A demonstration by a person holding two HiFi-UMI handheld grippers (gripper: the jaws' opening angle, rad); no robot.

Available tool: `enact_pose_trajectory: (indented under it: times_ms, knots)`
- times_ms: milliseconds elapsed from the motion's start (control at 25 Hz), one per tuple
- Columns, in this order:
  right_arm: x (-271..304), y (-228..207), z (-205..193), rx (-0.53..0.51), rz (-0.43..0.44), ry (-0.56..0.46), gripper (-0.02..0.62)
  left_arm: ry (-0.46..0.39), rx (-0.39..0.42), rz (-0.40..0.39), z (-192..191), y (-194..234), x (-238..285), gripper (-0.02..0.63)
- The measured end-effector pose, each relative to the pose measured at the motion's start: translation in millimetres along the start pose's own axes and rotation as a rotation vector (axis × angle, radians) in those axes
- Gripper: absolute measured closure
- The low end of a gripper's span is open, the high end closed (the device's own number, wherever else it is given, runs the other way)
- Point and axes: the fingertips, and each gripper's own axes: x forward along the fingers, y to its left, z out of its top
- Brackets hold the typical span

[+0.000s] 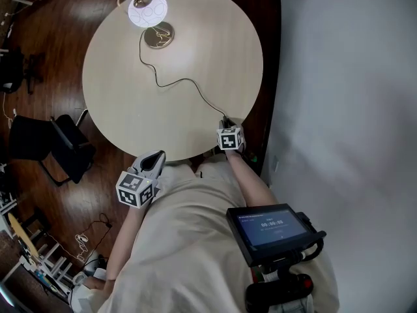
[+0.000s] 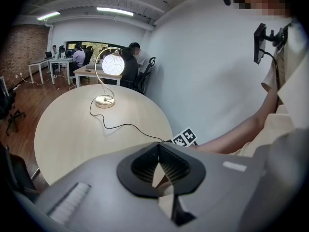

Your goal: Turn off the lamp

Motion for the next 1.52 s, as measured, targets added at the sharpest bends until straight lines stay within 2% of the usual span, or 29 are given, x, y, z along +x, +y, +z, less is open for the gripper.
enact_pose_trajectory:
  times_ms: [160, 560, 720, 1000, 1320, 1520]
  knots:
    - [-1, 0, 0, 0.050, 0.002, -0.019, 0.469, -0.002, 0.033, -0.008, 11, 0, 9, 0.602]
    - [-2, -1, 1, 0.044, -0.030, -0.002, 0.494, 0.007, 0.107, -0.027, 38, -1, 34, 0.601]
    - [-1, 1, 0, 0.043, -0.030, -0.003, 0.499, -0.001, 0.110, -0.035, 46, -3, 34, 0.601]
    - [-4, 1, 2, 0.017, -0.063, 0.002, 0.503, 0.007, 0.096, -0.042, 35, -1, 31, 0.601]
    - [3, 2, -2, -0.063, -0.100, 0.039, 0.509, 0.003, 0.090, -0.042, 33, 0, 31, 0.601]
    - [6, 3, -1, -0.103, -0.128, 0.064, 0.512, 0.000, 0.055, -0.041, 30, 4, 28, 0.601]
